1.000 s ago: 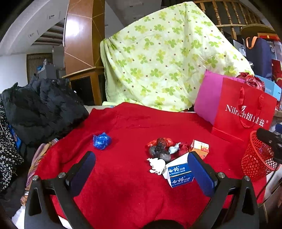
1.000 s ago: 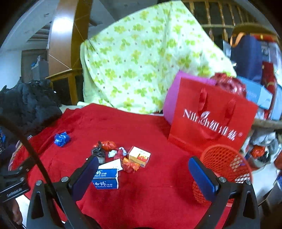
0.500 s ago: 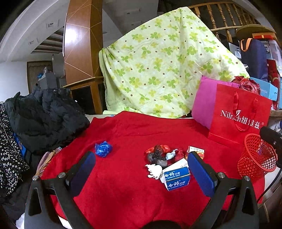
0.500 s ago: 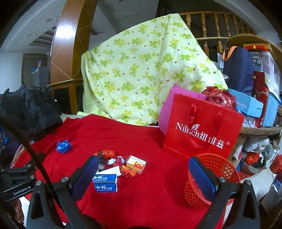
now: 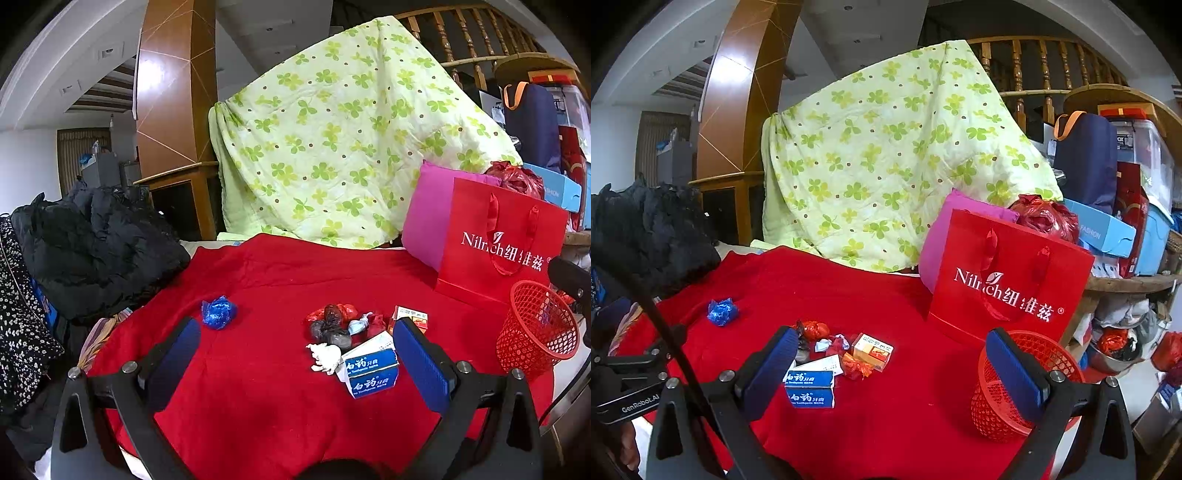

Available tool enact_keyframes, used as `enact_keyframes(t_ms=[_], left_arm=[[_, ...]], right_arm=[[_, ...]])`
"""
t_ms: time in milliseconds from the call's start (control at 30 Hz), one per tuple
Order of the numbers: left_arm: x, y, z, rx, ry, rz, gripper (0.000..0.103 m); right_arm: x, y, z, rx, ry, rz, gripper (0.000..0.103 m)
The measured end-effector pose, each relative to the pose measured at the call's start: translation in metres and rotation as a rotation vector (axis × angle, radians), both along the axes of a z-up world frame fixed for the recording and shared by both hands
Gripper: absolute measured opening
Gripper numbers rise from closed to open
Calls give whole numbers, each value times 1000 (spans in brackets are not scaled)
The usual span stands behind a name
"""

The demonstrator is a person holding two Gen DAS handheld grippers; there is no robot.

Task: Collect trash
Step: 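Move both tools over the trash pile on the red blanket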

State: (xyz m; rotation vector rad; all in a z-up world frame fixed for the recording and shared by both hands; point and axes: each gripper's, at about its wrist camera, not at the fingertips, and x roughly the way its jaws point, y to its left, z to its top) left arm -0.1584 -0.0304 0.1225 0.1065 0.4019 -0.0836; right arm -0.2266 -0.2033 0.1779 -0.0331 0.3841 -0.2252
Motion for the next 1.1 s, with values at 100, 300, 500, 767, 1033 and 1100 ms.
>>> enact_keyframes(t_ms=[100, 300, 500, 767, 1033, 1100], left_arm=[[-4, 4, 1, -2, -7, 14, 103], [-7, 15, 3, 34, -28, 77, 103], [-5, 25, 2, 45, -28, 114, 103], [1, 29, -4, 44, -7, 133, 103], [6, 34, -10, 33, 6, 142, 103], [7, 34, -12, 31, 11, 142, 103]], right_arm=[[-6, -3, 3, 51, -37, 35, 103], [-29, -22, 4, 264, -246, 180, 103], [-12, -38, -7, 402, -163, 256, 103], [-14, -24, -9, 343, -188, 305, 103], [-23, -21, -3, 359, -286, 335, 103], [-15, -17, -5, 347, -221, 348, 103]])
